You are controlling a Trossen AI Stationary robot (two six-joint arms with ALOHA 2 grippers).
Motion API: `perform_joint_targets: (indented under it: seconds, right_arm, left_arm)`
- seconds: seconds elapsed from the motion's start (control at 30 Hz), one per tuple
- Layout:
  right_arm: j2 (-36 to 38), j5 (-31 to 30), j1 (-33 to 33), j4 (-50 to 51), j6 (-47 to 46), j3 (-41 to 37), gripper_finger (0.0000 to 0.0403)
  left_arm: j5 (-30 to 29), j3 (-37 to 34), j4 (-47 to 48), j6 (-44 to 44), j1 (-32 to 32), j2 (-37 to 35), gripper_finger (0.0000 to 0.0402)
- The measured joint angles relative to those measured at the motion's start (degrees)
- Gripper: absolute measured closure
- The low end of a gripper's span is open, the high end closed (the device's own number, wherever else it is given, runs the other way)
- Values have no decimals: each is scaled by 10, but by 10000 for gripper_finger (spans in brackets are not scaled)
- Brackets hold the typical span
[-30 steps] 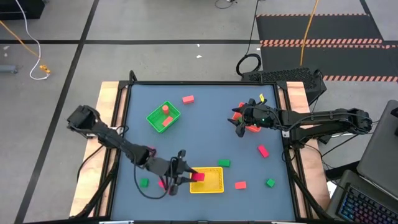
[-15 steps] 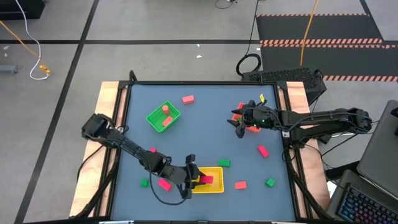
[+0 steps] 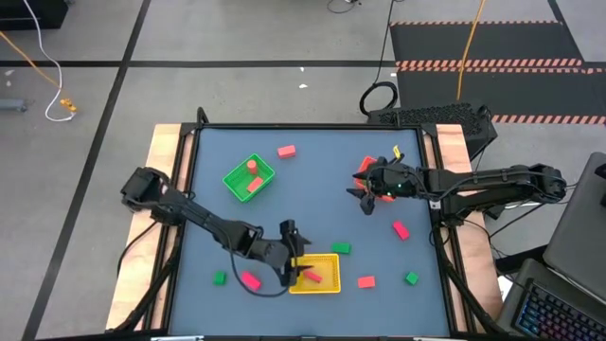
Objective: Sort & place blocks by color
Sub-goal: Put the red block into the yellow bin
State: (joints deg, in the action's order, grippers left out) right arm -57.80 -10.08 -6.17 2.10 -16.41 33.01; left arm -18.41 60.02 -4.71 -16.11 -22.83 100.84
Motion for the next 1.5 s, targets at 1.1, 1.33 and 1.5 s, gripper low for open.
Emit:
perform_joint_targets:
  seconds: [1.1,1.33,1.5]
  right_arm:
    - [0,6,191,326,-424,0,161]
    - [0,82,221,347,-507,0,191]
    - [0,120,228,402,-542,0,199]
  left_arm:
    - [308,-77,-120,227,265,-97,163]
    - [324,-129,-196,219,305,-97,163]
    - [325,-128,-202,218,311,-97,163]
